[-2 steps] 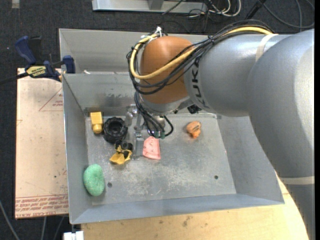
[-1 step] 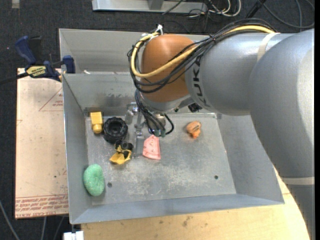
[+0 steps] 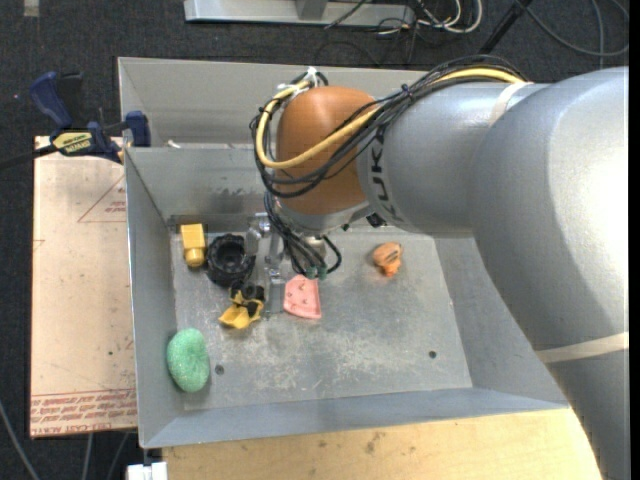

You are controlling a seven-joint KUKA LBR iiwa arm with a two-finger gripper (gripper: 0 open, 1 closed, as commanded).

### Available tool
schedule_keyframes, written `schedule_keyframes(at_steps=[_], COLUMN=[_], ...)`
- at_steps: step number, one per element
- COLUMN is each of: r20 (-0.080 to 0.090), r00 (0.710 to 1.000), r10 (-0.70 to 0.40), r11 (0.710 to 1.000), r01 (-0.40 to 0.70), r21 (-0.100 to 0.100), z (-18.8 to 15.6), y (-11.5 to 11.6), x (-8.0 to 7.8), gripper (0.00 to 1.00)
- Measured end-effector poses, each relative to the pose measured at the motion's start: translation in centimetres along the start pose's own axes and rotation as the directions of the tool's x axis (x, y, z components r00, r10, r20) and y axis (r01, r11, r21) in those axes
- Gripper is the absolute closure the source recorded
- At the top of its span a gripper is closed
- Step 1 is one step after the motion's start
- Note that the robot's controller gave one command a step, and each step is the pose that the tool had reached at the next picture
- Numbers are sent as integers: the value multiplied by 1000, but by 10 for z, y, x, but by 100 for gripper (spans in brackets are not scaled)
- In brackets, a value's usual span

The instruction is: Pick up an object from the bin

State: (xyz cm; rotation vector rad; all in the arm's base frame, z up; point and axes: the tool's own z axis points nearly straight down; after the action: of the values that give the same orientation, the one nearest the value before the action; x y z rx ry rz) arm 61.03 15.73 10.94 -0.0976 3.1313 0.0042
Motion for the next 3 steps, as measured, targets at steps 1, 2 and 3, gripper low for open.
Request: schedule_keyframes(at_steps=[1,2,3], r20=[2,12,11], r00=[984,991,919], r10=[-181,-137,-393], r11=[984,991,919], r01=[181,137,393], r21=[1,0,1], z=[27,30,32], y=[5,8,19], x=[-5,0,-19], gripper=[0,0,100])
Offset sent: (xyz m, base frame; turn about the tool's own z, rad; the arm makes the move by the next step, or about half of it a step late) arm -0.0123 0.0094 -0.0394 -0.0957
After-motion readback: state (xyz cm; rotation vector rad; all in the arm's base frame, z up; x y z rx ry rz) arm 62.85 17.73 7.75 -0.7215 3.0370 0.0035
